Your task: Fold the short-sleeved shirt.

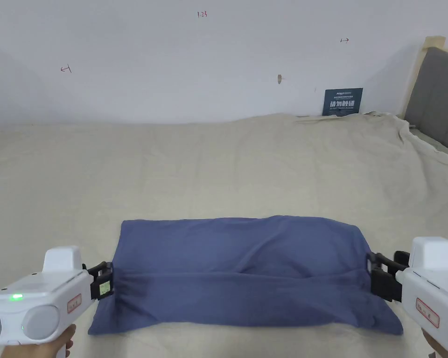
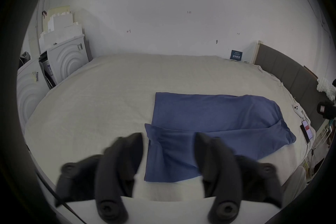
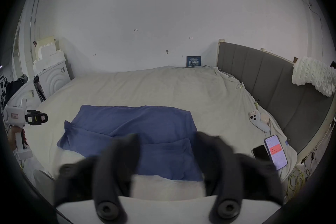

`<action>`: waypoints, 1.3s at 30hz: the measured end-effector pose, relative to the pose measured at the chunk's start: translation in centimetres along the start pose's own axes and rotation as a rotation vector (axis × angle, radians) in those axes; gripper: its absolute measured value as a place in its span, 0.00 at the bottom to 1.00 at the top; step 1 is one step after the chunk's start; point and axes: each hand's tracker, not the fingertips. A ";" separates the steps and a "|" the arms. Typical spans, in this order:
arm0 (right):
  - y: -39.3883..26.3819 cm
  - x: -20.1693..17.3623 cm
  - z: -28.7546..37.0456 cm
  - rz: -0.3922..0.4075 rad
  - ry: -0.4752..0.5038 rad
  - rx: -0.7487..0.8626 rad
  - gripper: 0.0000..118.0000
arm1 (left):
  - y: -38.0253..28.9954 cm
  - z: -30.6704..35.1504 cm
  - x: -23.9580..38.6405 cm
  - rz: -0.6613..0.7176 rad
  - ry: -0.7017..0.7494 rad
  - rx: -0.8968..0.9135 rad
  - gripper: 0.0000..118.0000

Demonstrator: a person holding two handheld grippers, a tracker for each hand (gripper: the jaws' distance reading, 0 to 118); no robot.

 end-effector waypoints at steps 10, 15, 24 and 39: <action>-1.1 0.7 0.3 -0.003 -0.003 0.020 0.00 | -2.0 0.6 0.8 -0.024 -0.047 -0.070 0.00; -0.7 1.2 -0.3 0.004 -0.009 0.019 0.00 | -1.0 -1.9 0.0 -0.013 -0.038 -0.147 0.00; -1.1 1.7 -2.6 -0.005 -0.010 -0.020 0.00 | -1.5 -9.6 -2.0 0.054 -0.008 -0.381 0.73; -2.7 2.3 -5.5 -0.059 -0.034 -0.101 0.00 | -3.9 -12.3 -2.0 0.047 -0.048 -0.481 0.05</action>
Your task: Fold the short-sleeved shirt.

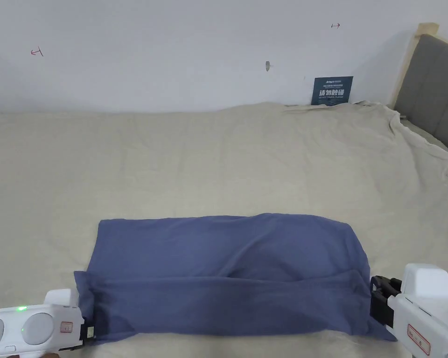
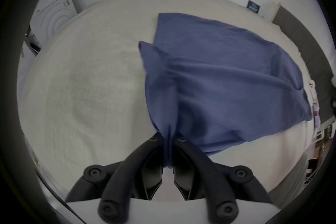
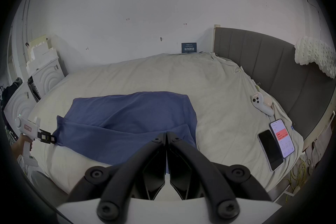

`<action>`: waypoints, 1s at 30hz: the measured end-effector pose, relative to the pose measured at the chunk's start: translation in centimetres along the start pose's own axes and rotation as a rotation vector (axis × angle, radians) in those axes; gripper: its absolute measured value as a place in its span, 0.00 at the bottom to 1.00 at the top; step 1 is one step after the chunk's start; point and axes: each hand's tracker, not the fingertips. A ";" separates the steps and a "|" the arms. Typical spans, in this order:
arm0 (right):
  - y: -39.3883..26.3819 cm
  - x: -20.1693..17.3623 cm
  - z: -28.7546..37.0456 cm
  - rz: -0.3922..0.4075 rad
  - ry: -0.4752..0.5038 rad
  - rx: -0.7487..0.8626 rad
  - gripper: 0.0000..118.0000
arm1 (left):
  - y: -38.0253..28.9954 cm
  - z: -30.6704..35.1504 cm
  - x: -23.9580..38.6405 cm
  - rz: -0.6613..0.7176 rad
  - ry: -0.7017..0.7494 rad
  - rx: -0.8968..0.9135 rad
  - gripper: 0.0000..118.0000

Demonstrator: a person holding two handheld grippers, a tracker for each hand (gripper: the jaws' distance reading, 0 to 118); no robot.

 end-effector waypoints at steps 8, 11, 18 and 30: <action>-1.7 2.4 -4.7 -0.029 -0.065 -0.166 0.10 | 0.7 3.1 -0.3 -0.017 -0.015 0.092 0.05; -2.8 3.0 -7.1 -0.041 -0.056 -0.245 0.52 | 1.1 3.9 -0.3 -0.022 -0.025 0.108 0.05; -4.9 4.7 -11.9 -0.050 -0.087 -0.364 0.71 | 1.3 4.1 -0.4 -0.018 -0.028 0.117 0.05; -5.5 2.7 -9.8 -0.045 -0.026 -0.345 0.03 | 0.0 3.7 -1.0 0.018 -0.032 0.103 0.05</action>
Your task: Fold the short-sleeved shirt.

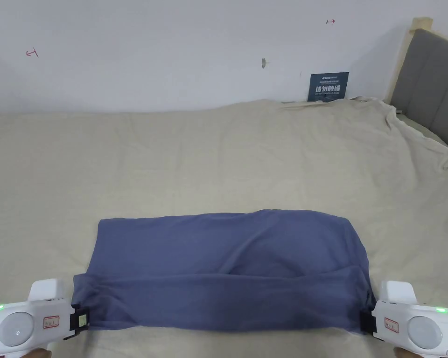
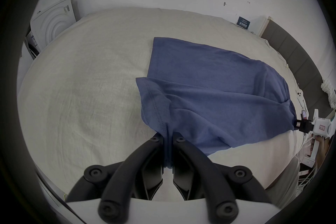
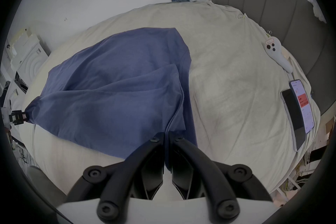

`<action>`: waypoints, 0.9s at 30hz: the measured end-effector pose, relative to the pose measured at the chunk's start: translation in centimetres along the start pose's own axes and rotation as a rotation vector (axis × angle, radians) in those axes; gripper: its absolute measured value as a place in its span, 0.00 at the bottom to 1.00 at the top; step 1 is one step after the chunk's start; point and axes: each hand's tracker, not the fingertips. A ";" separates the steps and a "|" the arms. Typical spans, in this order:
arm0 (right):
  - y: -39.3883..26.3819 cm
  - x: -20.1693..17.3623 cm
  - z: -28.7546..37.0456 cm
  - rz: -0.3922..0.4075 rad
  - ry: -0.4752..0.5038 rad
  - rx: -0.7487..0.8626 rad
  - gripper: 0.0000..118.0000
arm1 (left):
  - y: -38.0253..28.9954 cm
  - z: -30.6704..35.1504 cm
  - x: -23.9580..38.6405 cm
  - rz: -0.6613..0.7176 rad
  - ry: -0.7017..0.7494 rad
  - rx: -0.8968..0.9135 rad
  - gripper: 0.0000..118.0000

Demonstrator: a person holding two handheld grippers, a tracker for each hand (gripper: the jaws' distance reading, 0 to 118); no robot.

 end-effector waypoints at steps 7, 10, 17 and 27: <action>0.6 1.3 3.7 -0.008 0.041 0.078 0.03 | -1.0 1.0 -1.7 0.072 -0.025 0.011 0.05; 0.4 1.6 5.3 -0.005 0.053 0.098 0.03 | -1.8 2.3 -2.1 0.090 -0.043 0.016 0.05; -1.7 2.6 8.2 0.005 0.084 0.087 0.03 | -5.3 5.6 -2.3 0.057 -0.042 0.013 0.05; -6.5 2.3 8.4 -0.022 0.070 0.000 0.03 | -10.3 4.8 -2.2 0.033 0.013 -0.053 0.05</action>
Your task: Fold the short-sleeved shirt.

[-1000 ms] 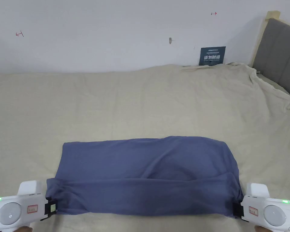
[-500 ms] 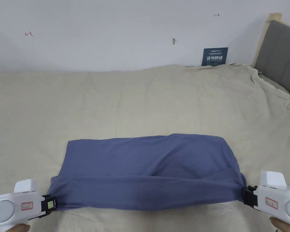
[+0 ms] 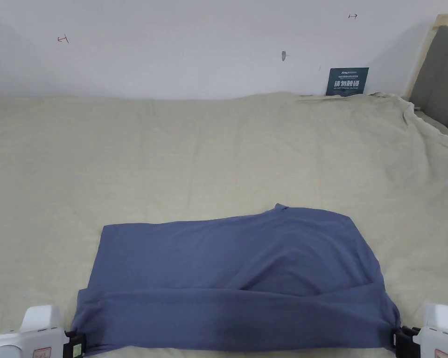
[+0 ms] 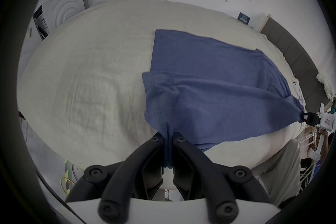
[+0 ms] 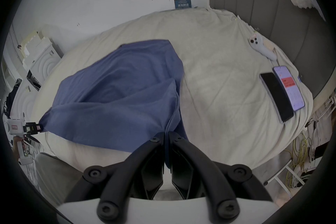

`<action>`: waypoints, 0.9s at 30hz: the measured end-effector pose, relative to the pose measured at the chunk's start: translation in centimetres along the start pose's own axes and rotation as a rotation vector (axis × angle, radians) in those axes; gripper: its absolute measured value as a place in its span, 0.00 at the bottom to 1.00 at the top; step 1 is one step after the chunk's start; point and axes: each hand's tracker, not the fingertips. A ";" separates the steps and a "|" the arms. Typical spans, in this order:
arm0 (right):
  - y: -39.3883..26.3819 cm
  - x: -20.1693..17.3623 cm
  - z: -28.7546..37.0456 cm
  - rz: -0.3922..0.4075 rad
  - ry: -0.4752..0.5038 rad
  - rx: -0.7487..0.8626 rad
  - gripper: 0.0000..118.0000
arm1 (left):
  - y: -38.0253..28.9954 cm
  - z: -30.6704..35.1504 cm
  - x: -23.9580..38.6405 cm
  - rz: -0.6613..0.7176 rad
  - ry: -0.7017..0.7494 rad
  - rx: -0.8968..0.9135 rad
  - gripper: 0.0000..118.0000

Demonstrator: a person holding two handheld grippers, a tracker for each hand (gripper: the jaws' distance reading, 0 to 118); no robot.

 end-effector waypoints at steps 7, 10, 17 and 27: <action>-1.5 0.8 -3.5 -0.028 -0.047 -0.042 0.03 | -1.0 -2.7 0.8 -0.028 0.058 -0.035 0.05; -2.0 0.8 -4.1 -0.021 -0.062 -0.051 0.03 | -0.9 -2.3 1.1 -0.012 0.070 -0.030 0.05; -0.2 -0.4 -1.2 -0.011 -0.076 0.021 0.64 | 0.3 0.1 1.9 -0.008 0.084 0.016 0.43; 6.5 -5.6 6.6 0.078 -0.013 0.329 0.78 | 4.9 6.8 4.0 -0.016 0.083 0.302 0.94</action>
